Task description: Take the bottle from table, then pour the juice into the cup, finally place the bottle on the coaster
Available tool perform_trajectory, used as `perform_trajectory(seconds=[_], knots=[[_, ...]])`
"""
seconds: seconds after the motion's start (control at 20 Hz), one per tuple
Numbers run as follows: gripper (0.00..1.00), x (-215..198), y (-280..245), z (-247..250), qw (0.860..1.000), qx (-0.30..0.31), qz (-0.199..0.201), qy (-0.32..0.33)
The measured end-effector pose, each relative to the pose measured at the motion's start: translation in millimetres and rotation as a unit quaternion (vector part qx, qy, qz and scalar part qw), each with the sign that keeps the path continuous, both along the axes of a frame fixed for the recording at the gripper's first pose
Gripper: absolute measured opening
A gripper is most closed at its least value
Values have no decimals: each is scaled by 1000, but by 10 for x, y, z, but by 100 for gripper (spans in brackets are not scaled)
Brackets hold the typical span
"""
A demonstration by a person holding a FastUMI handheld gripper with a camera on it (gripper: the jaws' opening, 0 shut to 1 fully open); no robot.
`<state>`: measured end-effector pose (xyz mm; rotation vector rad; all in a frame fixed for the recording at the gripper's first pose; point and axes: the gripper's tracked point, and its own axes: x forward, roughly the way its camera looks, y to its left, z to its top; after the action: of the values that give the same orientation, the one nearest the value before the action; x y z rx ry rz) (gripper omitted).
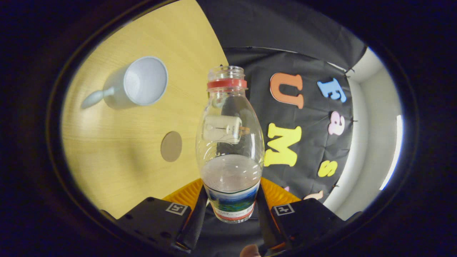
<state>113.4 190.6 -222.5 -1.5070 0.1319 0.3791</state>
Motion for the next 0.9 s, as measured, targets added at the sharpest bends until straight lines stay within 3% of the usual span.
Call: perform_trajectory(seconds=[0.2,0.4,0.65,0.9], knots=[[73,-91,14,-33,994,95,-23,56],[73,-165,52,-10,975,195,-38,104],[73,-306,165,90,930,331,-43,155],[73,-435,230,221,873,446,-37,193]])
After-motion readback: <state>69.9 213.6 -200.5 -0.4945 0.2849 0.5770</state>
